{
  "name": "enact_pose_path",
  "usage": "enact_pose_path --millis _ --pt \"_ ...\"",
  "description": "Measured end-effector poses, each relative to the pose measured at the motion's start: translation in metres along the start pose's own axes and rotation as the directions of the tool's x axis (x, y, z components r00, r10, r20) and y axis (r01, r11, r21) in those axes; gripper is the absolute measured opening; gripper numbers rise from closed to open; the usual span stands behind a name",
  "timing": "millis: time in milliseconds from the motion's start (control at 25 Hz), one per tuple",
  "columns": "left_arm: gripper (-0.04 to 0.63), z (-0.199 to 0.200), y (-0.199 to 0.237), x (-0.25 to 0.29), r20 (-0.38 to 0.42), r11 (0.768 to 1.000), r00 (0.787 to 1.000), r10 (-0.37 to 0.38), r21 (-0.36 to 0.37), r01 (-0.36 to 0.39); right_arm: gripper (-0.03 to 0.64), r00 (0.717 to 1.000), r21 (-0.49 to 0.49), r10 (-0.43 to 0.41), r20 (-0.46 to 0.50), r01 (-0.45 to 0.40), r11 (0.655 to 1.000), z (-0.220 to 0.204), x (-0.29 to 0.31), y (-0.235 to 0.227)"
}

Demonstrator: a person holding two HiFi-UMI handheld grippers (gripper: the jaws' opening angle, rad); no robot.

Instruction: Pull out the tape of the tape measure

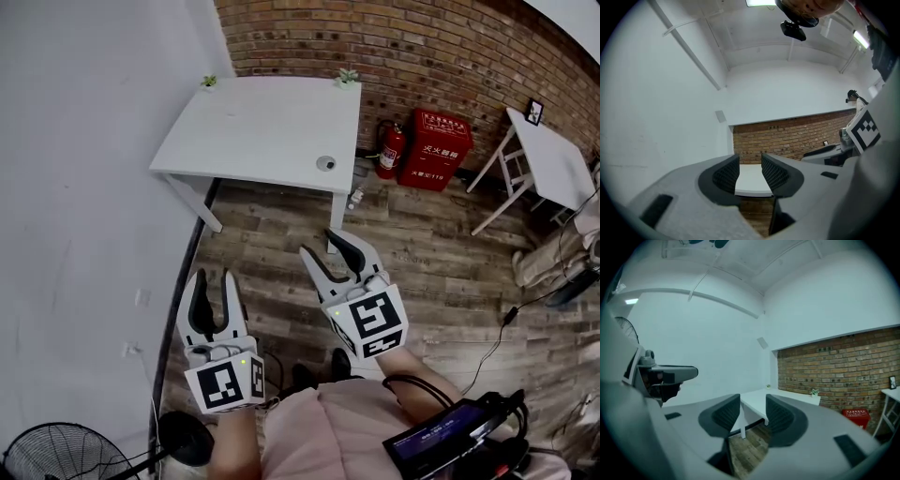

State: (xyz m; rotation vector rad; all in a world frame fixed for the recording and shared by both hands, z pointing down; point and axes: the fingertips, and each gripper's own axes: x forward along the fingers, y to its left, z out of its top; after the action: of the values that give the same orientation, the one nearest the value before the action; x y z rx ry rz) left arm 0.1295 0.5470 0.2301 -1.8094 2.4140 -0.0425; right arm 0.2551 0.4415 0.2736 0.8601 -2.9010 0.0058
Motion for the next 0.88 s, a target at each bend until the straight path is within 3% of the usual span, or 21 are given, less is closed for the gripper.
enact_pose_path --millis 440,880 --pt "0.137 -0.01 -0.032 -0.002 -0.03 0.998 0.998 0.06 -0.011 -0.06 0.173 0.999 -0.008 0.04 -0.018 -0.041 0.999 -0.008 -0.006 -0.036" --pt "0.137 -0.04 -0.004 0.039 -0.074 0.997 0.994 0.079 -0.016 -0.08 0.173 0.996 0.005 0.068 -0.056 -0.068 0.998 -0.026 0.049 -0.039"
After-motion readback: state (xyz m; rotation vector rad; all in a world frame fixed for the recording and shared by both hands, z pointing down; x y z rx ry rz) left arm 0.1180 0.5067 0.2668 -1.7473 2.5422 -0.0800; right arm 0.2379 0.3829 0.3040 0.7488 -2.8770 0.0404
